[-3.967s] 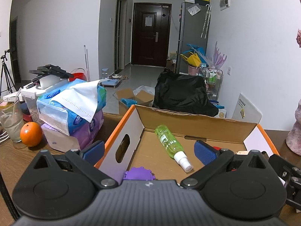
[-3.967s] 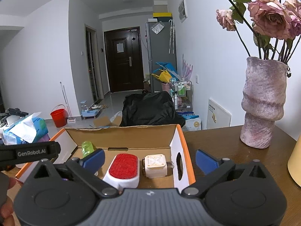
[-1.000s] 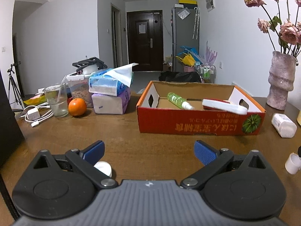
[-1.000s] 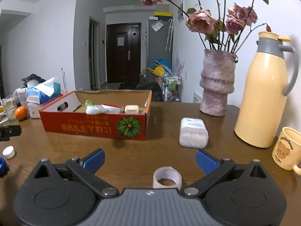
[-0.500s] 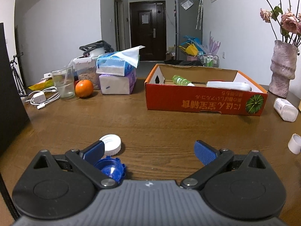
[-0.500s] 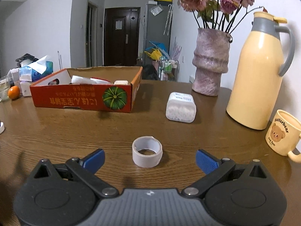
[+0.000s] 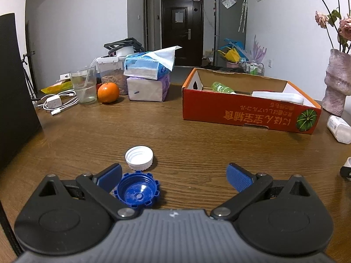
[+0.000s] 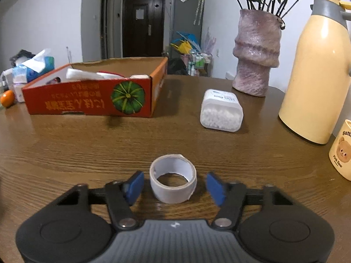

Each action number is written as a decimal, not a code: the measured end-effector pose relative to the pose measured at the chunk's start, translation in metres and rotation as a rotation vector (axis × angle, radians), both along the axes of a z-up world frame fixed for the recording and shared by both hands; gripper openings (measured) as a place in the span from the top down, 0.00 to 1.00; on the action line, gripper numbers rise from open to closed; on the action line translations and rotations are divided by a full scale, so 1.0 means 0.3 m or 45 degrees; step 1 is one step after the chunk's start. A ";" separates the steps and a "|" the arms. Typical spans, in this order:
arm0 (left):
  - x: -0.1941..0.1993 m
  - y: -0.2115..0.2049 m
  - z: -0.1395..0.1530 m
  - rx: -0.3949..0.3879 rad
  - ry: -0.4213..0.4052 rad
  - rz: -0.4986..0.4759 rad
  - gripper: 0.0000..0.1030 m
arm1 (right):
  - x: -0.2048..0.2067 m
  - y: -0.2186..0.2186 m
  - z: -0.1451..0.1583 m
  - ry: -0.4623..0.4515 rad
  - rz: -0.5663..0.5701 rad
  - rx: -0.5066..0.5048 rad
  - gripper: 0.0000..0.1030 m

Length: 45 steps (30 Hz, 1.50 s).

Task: Organize rigid objects
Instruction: 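Close left gripper on blue bottle cap while right gripper grasps grey tape roll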

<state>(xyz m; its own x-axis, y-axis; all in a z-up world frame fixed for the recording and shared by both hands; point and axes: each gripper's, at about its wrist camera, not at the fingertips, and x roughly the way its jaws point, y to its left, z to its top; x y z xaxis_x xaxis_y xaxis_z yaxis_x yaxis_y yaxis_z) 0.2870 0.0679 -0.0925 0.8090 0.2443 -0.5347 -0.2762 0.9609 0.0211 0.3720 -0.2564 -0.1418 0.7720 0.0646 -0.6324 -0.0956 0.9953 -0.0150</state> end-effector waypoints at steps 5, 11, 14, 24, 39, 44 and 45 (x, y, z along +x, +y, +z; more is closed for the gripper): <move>0.003 0.003 -0.001 -0.009 0.006 0.001 0.00 | -0.014 -0.018 0.007 -0.024 -0.004 0.051 0.59; 0.009 0.029 -0.004 -0.033 0.026 0.027 0.00 | -0.063 -0.013 0.030 -0.120 -0.015 0.066 0.59; 0.010 0.050 -0.012 -0.047 0.044 0.036 0.00 | -0.088 -0.001 0.042 -0.157 -0.001 0.065 0.59; 0.031 0.131 -0.065 -0.035 0.152 0.059 0.00 | -0.130 0.022 0.055 -0.199 0.012 0.058 0.59; 0.045 0.169 -0.091 -0.071 0.204 0.019 0.34 | -0.140 0.029 0.054 -0.203 0.004 0.049 0.59; 0.044 0.156 -0.089 -0.057 0.202 -0.009 0.48 | -0.142 0.029 0.054 -0.203 0.004 0.048 0.59; 0.043 0.156 -0.088 -0.061 0.200 -0.015 0.48 | -0.142 0.029 0.054 -0.203 0.003 0.048 0.59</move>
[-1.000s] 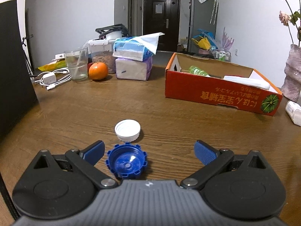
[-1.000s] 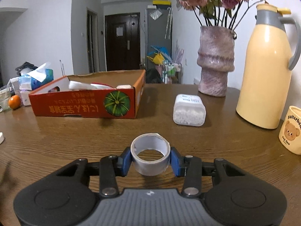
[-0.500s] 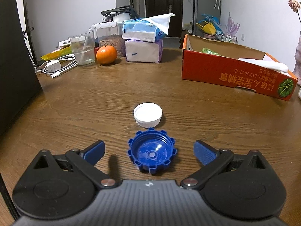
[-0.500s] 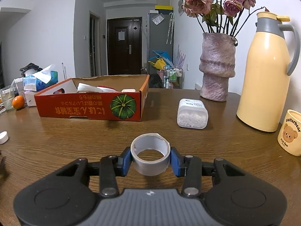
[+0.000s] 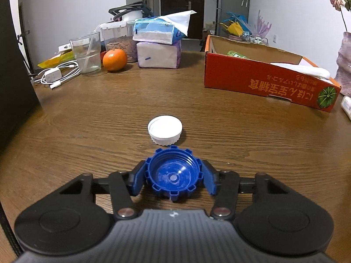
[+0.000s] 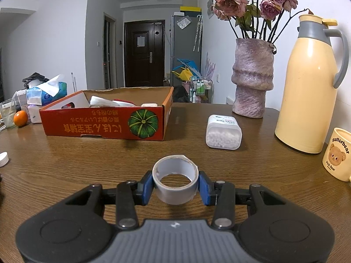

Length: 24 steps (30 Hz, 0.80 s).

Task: Organize rigid objects
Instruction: 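Close left gripper on blue bottle cap while right gripper grasps grey tape roll, then carry the blue cap and grey tape roll over the cardboard box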

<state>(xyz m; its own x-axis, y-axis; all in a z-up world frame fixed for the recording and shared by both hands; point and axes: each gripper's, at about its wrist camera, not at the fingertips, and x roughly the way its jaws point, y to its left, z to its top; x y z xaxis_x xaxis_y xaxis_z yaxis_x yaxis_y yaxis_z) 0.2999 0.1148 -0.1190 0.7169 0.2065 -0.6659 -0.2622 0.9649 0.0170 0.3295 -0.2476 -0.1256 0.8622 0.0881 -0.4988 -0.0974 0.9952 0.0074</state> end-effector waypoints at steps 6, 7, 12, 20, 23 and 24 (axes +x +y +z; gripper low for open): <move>-0.004 -0.007 0.006 -0.010 -0.009 -0.022 0.48 | -0.012 0.006 0.006 -0.014 0.012 0.005 0.59; -0.008 -0.010 0.010 -0.007 -0.019 -0.026 0.48 | -0.015 0.007 0.007 -0.016 0.014 0.006 0.59; -0.031 -0.022 0.036 0.002 -0.073 -0.037 0.48 | -0.031 0.021 0.014 -0.030 0.025 0.019 0.59; -0.072 -0.067 0.091 0.029 -0.165 -0.078 0.48 | -0.061 0.069 0.035 -0.062 0.046 0.048 0.59; -0.083 -0.085 0.113 0.033 -0.194 -0.095 0.48 | -0.072 0.103 0.047 -0.078 0.068 0.051 0.59; -0.085 -0.089 0.119 0.032 -0.201 -0.099 0.48 | -0.076 0.113 0.051 -0.082 0.076 0.054 0.59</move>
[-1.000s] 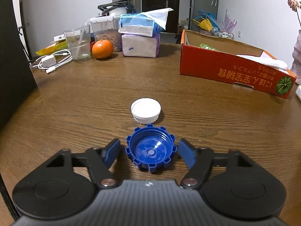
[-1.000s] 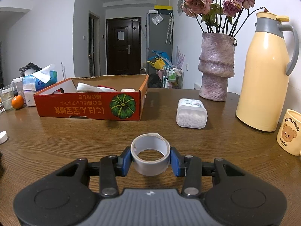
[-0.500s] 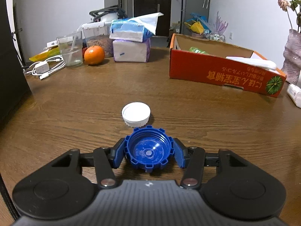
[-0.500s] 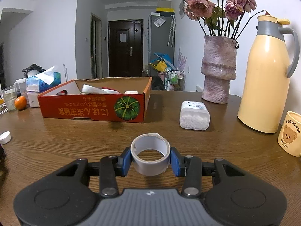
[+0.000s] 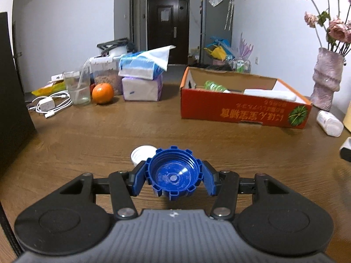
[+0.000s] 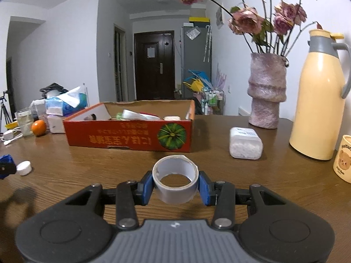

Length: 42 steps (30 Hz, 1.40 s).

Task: Organize rigid objects
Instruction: 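Carry the blue cap and grey tape roll over the cardboard box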

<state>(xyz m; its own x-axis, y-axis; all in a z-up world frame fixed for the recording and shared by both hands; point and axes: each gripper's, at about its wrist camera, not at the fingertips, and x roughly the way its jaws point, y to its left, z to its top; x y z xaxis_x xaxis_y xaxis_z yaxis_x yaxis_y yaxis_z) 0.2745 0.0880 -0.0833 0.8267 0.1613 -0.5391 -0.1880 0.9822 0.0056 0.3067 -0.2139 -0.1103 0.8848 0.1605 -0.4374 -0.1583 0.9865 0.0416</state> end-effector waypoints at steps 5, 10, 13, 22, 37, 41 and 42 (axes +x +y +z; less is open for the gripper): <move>0.005 -0.015 0.028 -0.017 -0.023 -0.011 0.48 | -0.018 0.057 0.024 -0.019 0.039 0.018 0.59; 0.016 -0.027 0.059 -0.021 -0.049 -0.017 0.48 | -0.019 0.104 0.042 -0.027 0.073 0.023 0.59; 0.029 -0.031 0.078 -0.025 -0.063 -0.020 0.48 | -0.016 0.129 0.054 -0.035 0.088 0.025 0.59; 0.077 -0.050 0.122 -0.020 -0.099 -0.034 0.48 | 0.010 0.188 0.092 -0.062 0.124 0.027 0.59; 0.186 -0.045 0.156 -0.047 -0.147 0.004 0.48 | 0.099 0.269 0.141 -0.109 0.158 0.025 0.59; 0.211 -0.034 0.159 -0.054 -0.154 0.019 0.48 | 0.127 0.282 0.146 -0.111 0.159 0.029 0.59; 0.217 -0.031 0.158 -0.055 -0.154 0.023 0.48 | 0.127 0.282 0.146 -0.110 0.160 0.029 0.59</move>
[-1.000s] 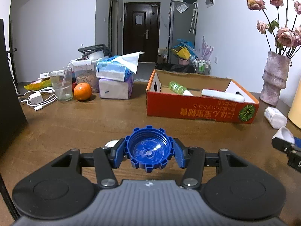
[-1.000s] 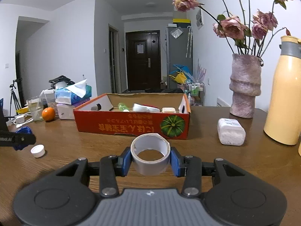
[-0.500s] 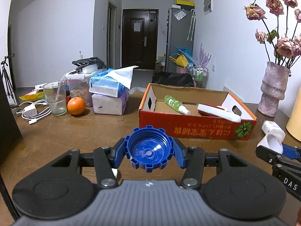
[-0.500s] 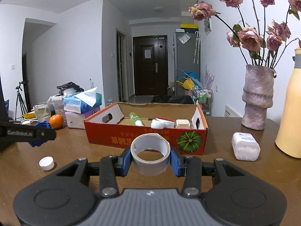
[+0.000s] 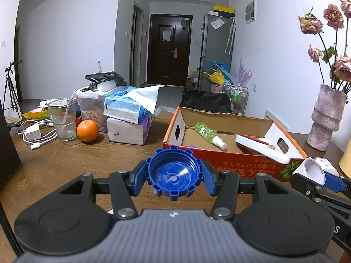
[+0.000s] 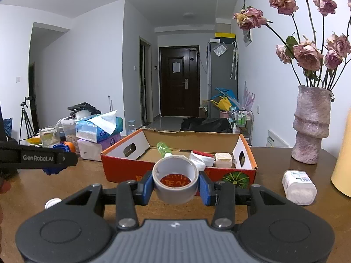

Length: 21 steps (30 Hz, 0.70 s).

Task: Organize rigid objects
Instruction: 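Carry the blue cap and grey tape roll over the cardboard box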

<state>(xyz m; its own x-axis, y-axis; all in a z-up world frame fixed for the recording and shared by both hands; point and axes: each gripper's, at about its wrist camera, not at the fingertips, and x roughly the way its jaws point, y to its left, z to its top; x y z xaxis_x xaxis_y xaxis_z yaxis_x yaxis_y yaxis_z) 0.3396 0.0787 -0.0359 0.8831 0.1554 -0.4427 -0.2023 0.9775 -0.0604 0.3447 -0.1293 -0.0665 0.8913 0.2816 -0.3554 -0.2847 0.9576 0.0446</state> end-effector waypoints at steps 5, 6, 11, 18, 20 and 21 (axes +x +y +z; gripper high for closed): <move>0.036 0.017 -0.001 -0.011 0.003 0.016 0.48 | 0.034 0.017 0.006 -0.003 -0.001 -0.003 0.59; 0.041 0.019 -0.001 -0.012 0.001 0.017 0.48 | 0.045 0.021 0.006 -0.003 -0.004 -0.003 0.59; 0.071 0.025 0.006 -0.012 -0.013 0.021 0.48 | 0.088 0.039 0.010 -0.007 -0.013 0.003 0.59; 0.125 0.004 0.005 -0.002 -0.019 0.016 0.48 | 0.136 0.044 0.012 -0.010 -0.020 0.021 0.59; 0.143 0.001 0.006 0.000 -0.024 0.014 0.48 | 0.155 0.046 0.013 -0.011 -0.024 0.025 0.59; 0.150 -0.001 0.007 0.000 -0.026 0.015 0.48 | 0.164 0.048 0.012 -0.011 -0.026 0.027 0.59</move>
<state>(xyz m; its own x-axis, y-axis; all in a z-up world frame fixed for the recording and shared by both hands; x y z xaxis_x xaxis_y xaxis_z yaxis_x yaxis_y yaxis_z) 0.3847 0.0783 -0.0337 0.8902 0.1657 -0.4244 -0.2122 0.9751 -0.0644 0.3940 -0.1150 -0.0629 0.9001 0.2703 -0.3416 -0.2653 0.9622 0.0622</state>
